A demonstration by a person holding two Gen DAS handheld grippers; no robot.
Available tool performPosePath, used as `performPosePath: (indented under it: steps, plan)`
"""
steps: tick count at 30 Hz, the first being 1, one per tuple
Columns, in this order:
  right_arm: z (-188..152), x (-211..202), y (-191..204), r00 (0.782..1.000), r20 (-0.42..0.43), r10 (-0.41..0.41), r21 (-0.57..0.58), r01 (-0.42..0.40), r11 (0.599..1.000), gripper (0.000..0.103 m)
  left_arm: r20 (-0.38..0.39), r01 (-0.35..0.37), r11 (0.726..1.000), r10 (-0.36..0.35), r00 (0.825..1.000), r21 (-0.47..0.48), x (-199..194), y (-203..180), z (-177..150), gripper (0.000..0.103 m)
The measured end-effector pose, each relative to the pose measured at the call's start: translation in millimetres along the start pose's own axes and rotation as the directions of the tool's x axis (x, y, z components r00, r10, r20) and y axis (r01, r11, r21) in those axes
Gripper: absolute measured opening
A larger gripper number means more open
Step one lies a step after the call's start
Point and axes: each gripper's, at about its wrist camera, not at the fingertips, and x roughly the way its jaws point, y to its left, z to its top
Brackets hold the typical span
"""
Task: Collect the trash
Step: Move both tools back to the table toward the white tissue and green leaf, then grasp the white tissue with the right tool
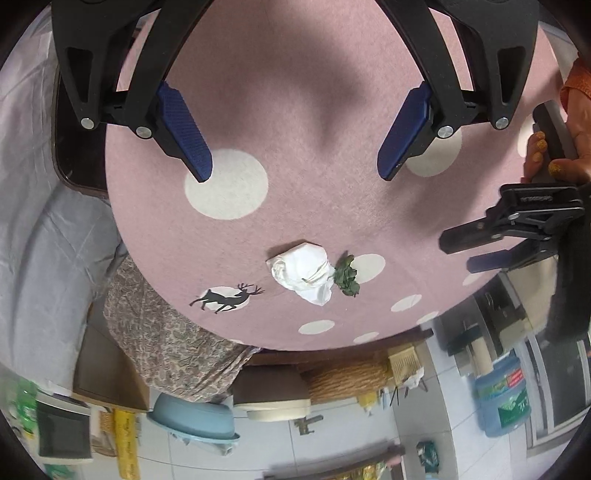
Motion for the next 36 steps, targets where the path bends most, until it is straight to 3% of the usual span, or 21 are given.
performPosePath:
  steps: [11,15,21,29,32,36]
  plan:
    - [42,52,-13,0.998,-0.049,-0.048,0.041,0.050,0.998,0.090,0.000,-0.019,0.999,0.019,1.000,-0.047,3,33,1,0.096]
    - [57,73,-14,0.997,-0.074,0.002,0.062,0.002,0.998,0.090,-0.008,-0.021,0.999,0.021,1.000,-0.042,7,35,2,0.096]
    - [78,113,-1,0.993,-0.117,-0.031,0.002,0.032,0.999,0.089,-0.020,-0.016,0.999,0.015,1.000,-0.038,12,33,2,0.096]
    - [82,134,12,0.988,-0.147,-0.049,-0.104,0.034,0.994,0.047,-0.045,-0.018,0.999,0.016,0.999,-0.041,22,35,4,0.096]
    - [81,129,15,0.990,-0.130,-0.048,-0.126,0.032,0.992,0.021,-0.053,-0.020,0.999,0.018,0.998,-0.041,25,35,6,0.096]
    - [78,116,18,0.994,-0.091,-0.053,-0.153,0.039,0.987,0.016,-0.062,-0.024,0.999,0.021,0.998,-0.043,31,34,9,0.096]
